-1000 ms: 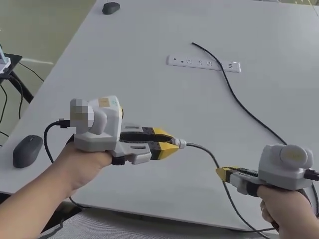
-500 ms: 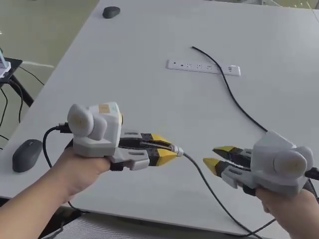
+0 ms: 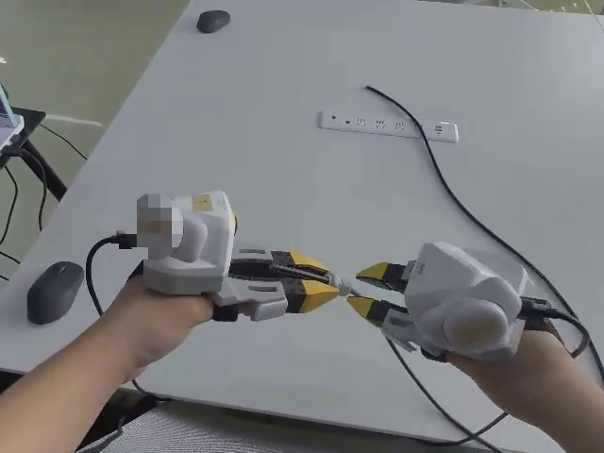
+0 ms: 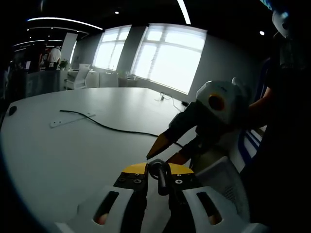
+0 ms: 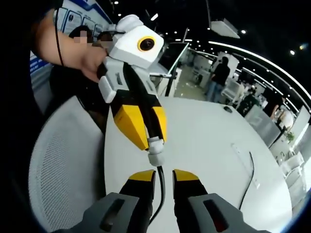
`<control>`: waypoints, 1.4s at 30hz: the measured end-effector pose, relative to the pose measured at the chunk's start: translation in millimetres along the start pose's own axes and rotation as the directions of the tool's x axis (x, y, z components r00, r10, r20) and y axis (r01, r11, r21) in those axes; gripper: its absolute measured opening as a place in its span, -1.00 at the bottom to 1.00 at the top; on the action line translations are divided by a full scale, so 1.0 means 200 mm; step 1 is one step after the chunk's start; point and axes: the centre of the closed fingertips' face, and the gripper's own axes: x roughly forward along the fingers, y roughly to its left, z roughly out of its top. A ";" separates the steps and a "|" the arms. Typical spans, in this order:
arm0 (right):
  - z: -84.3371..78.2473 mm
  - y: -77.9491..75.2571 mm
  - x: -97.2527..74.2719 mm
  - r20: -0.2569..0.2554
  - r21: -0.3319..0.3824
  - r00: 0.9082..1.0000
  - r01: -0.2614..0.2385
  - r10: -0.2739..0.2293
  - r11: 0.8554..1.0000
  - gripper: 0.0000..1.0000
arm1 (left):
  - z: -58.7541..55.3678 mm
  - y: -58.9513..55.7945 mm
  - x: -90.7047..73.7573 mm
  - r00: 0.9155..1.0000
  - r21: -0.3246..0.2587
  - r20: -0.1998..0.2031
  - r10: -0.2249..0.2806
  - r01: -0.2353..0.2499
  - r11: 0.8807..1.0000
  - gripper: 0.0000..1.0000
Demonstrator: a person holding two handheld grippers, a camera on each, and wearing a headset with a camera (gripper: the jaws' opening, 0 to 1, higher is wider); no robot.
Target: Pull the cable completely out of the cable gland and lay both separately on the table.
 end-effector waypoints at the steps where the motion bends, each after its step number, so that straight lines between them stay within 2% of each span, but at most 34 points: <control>1: 0.00 0.00 0.00 0.003 -0.004 1.000 -0.002 0.002 1.000 -0.80 | 0.00 0.00 0.00 1.000 -0.003 0.002 -0.001 0.001 1.000 -0.71; 6: 0.01 0.02 0.01 0.012 -0.003 1.000 -0.012 0.012 1.000 -0.84 | 0.00 -0.01 0.00 1.000 -0.003 0.003 -0.001 0.001 1.000 -0.70; 11: 0.00 0.03 0.02 0.011 -0.002 1.000 -0.010 0.010 1.000 -0.98 | 0.00 -0.02 0.00 1.000 -0.003 0.006 -0.008 0.008 1.000 -0.71; 18: -0.01 0.03 0.02 0.024 0.010 1.000 -0.004 0.003 1.000 -1.00 | -0.01 -0.02 0.00 1.000 -0.001 0.003 -0.005 0.005 1.000 -0.71; 22: -0.01 0.02 0.02 0.031 0.044 1.000 0.004 -0.005 0.999 -1.00 | 0.00 -0.02 0.01 1.000 0.005 0.004 -0.002 0.002 1.000 -0.71; 28: -0.06 -0.01 0.03 0.001 0.078 1.000 0.023 -0.023 0.997 -1.00 | 0.01 -0.01 0.01 1.000 0.003 0.013 -0.003 0.003 1.000 -0.71; 33: -0.17 -0.03 0.03 -0.054 0.113 0.998 0.039 -0.033 0.993 -1.00 | 0.02 0.00 0.00 1.000 -0.003 0.024 0.001 -0.001 1.000 -0.71; 35: -0.21 -0.03 0.03 -0.061 0.128 0.997 0.045 -0.037 0.991 -1.00 | 0.02 0.00 0.00 1.000 -0.007 0.028 -0.001 0.001 1.000 -0.71; 40: -0.31 -0.05 0.03 -0.099 0.181 0.994 0.057 -0.039 0.982 -1.00 | 0.02 0.00 0.00 1.000 -0.012 0.028 0.002 -0.002 1.000 -0.71; 42: -0.36 -0.05 0.03 -0.108 0.233 0.994 0.055 -0.030 0.971 -1.00 | 0.02 0.01 0.00 1.000 -0.014 0.027 0.003 -0.003 1.000 -0.71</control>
